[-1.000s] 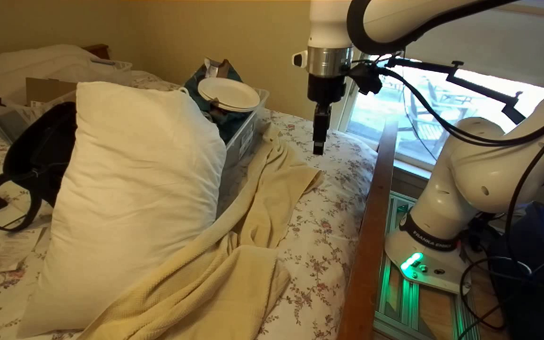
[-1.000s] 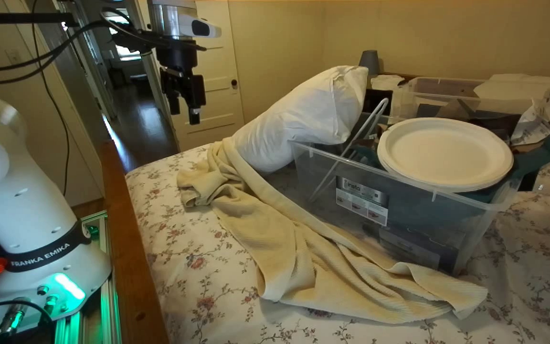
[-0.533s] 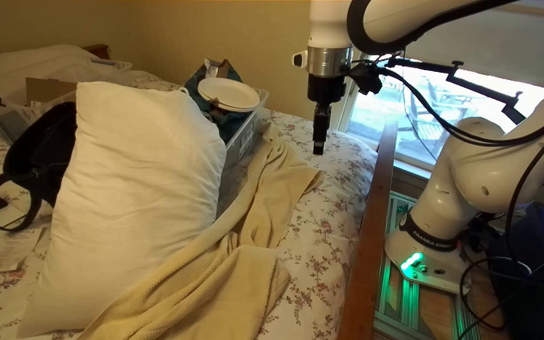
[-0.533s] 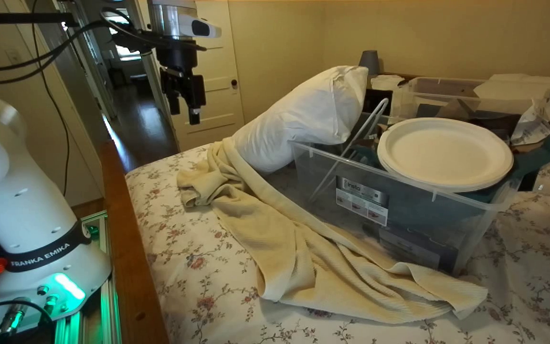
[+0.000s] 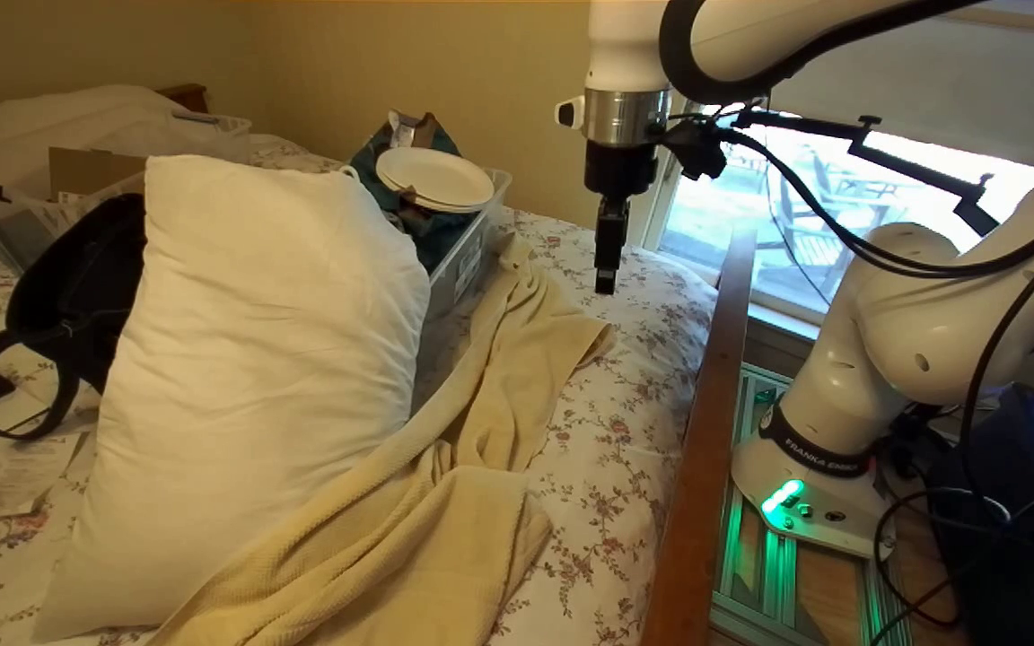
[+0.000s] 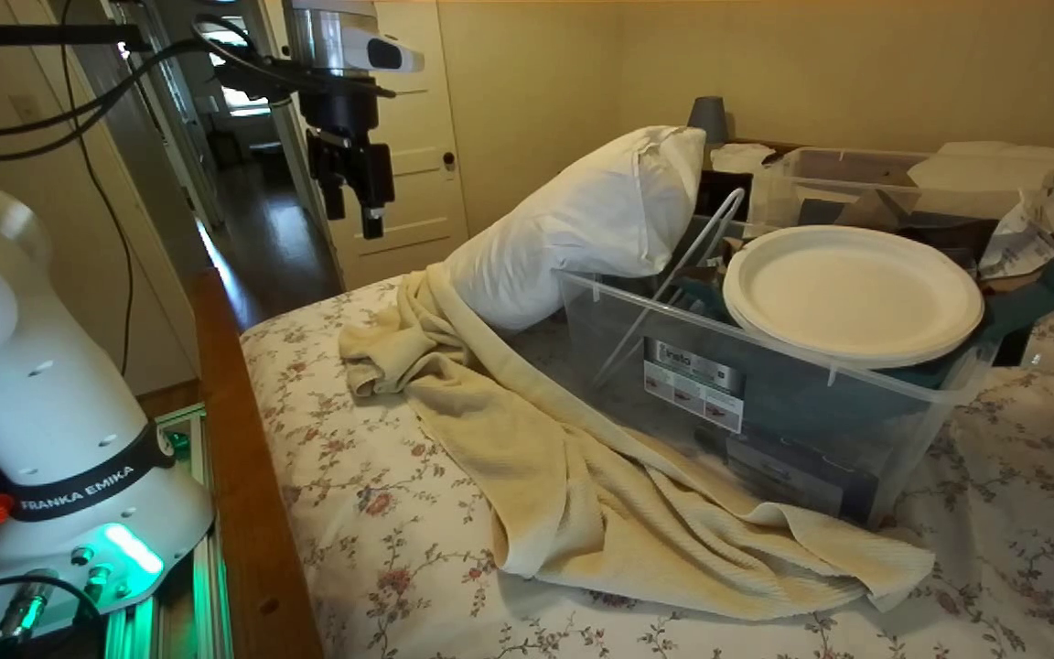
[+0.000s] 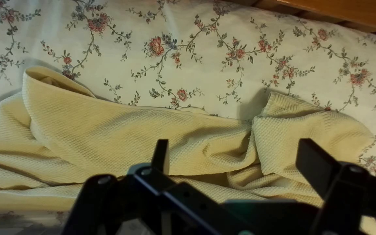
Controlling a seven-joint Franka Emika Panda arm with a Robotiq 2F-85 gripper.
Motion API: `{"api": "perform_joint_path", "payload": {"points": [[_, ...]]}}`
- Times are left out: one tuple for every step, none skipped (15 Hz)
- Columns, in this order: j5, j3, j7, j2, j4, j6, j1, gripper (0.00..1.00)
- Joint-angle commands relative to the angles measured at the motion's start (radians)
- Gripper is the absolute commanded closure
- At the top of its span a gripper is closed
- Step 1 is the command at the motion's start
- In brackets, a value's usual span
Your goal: Pull the fleece to the right
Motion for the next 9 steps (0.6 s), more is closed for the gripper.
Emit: {"api": "perform_joint_path", "payload": {"points": [[0.003,0.005,-0.002,0.000,0.001,-0.002,-0.005,0.00],[0.003,0.005,-0.002,0.000,0.001,-0.002,-0.005,0.00],[0.003,0.005,-0.002,0.000,0.001,-0.002,-0.005,0.00],[0.019,-0.006,-0.003,0.009,-0.002,0.045,-0.006,0.00],[0.023,-0.008,0.010,0.038,0.001,0.084,-0.013,0.00],[0.039,-0.016,0.010,0.071,0.002,0.125,-0.011,0.00],[0.044,-0.016,0.011,0.116,-0.001,0.170,-0.009,0.00],[0.048,-0.013,0.020,0.156,-0.007,0.222,-0.010,0.00],[0.060,-0.013,0.021,0.201,-0.012,0.275,-0.006,0.00]]}}
